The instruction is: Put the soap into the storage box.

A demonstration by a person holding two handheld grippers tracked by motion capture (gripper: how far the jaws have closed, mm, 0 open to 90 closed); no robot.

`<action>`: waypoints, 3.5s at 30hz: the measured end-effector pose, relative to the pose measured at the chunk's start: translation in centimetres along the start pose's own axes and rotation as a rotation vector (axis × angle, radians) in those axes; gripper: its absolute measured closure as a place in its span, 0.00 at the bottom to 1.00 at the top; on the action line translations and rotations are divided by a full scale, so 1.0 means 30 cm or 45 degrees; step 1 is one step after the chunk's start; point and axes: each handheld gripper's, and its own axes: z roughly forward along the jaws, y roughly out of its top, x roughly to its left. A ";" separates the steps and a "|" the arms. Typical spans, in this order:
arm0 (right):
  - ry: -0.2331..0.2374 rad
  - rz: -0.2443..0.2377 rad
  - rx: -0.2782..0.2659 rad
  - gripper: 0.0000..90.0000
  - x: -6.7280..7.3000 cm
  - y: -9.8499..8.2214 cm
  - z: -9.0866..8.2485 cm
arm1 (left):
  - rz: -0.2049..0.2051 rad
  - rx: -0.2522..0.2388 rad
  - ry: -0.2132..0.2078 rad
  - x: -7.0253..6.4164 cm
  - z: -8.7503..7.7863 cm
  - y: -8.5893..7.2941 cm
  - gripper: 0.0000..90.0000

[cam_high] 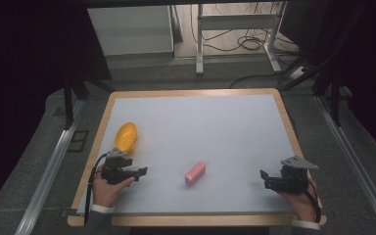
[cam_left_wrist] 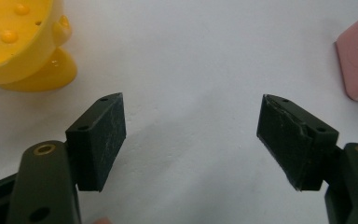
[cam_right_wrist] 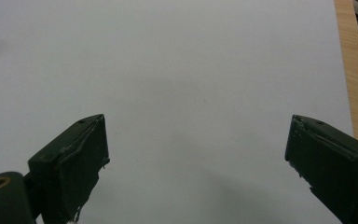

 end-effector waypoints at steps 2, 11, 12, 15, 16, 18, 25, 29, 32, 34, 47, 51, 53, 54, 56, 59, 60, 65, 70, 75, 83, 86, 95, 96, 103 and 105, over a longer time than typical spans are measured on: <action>0.007 0.007 0.000 0.07 -0.004 0.000 0.005 | -0.001 -0.003 0.007 0.001 -0.006 -0.002 0.27; 0.023 0.015 0.001 0.08 0.008 0.001 0.017 | -0.001 -0.020 0.008 -0.003 -0.035 -0.011 0.27; 0.024 0.017 0.002 0.08 0.010 0.001 0.016 | 0.000 -0.022 0.011 -0.004 -0.036 -0.010 0.27; 0.026 0.016 0.000 0.08 0.011 0.001 0.016 | 0.012 -0.034 0.029 -0.008 -0.039 -0.006 0.27; 0.026 0.014 -0.001 0.08 0.011 0.001 0.017 | 0.018 -0.030 0.028 -0.009 -0.039 -0.004 0.27; 0.039 0.013 -0.008 0.08 0.008 -0.001 0.021 | 0.024 -0.026 0.053 -0.009 -0.041 -0.002 0.27; 0.056 0.033 0.016 0.08 -0.010 -0.018 0.034 | 0.017 -0.018 0.109 -0.018 -0.056 -0.002 0.27; 0.055 0.039 0.019 0.08 -0.021 -0.022 0.031 | 0.033 -0.019 0.125 -0.041 -0.069 -0.001 0.27; 0.054 0.039 0.006 0.09 -0.026 -0.018 0.024 | 0.039 -0.018 0.116 -0.052 -0.075 0.004 0.27; 0.056 0.041 -0.004 0.09 -0.027 -0.014 0.022 | 0.044 -0.019 0.097 -0.058 -0.077 0.010 0.27; 0.031 0.038 0.003 0.09 -0.004 -0.009 0.009 | 0.123 -0.008 0.076 -0.093 -0.110 0.077 0.27; 0.039 0.029 -0.002 0.09 0.009 -0.006 0.007 | 0.146 0.001 0.068 -0.118 -0.111 0.108 0.27; 0.044 0.024 -0.003 0.09 0.011 -0.004 0.009 | 0.151 0.004 0.066 -0.129 -0.111 0.124 0.26; 0.044 0.024 -0.003 0.09 0.011 -0.004 0.009 | 0.155 0.005 0.068 -0.135 -0.110 0.130 0.26; 0.047 0.026 -0.002 0.09 0.009 -0.004 0.009 | 0.162 0.008 0.064 -0.148 -0.106 0.143 0.26; 0.046 0.028 -0.008 0.09 0.004 -0.003 0.010 | 0.179 0.014 0.060 -0.167 -0.102 0.155 0.26; 0.046 0.028 -0.008 0.09 0.004 -0.003 0.010 | 0.188 0.020 0.054 -0.173 -0.101 0.158 0.26; 0.040 0.026 -0.003 0.09 0.002 -0.003 0.012 | 0.215 0.037 0.045 -0.192 -0.098 0.174 0.26; 0.035 0.023 0.002 0.09 0.000 -0.006 0.014 | 0.227 0.041 0.044 -0.207 -0.097 0.196 0.26; 0.031 0.023 0.004 0.09 0.000 -0.008 0.014 | 0.247 0.054 0.036 -0.226 -0.093 0.214 0.26; 0.032 0.021 -0.023 0.09 0.000 -0.003 0.005 | 0.281 0.078 0.019 -0.257 -0.072 0.229 0.25; 0.027 0.026 -0.021 0.09 -0.003 -0.003 0.004 | 0.294 0.092 0.011 -0.270 -0.060 0.234 0.25; 0.024 0.037 -0.005 0.09 -0.011 -0.008 0.006 | 0.323 0.120 -0.015 -0.307 -0.027 0.247 0.24; 0.024 0.037 -0.005 0.09 -0.011 -0.008 0.006 | 0.329 0.119 -0.014 -0.310 -0.026 0.248 0.24; 0.022 0.039 -0.009 0.09 -0.012 -0.007 0.004 | 0.355 0.138 -0.030 -0.339 -0.003 0.259 0.24; 0.024 0.039 -0.007 0.09 -0.011 -0.007 0.004 | 0.359 0.140 -0.037 -0.347 0.004 0.262 0.24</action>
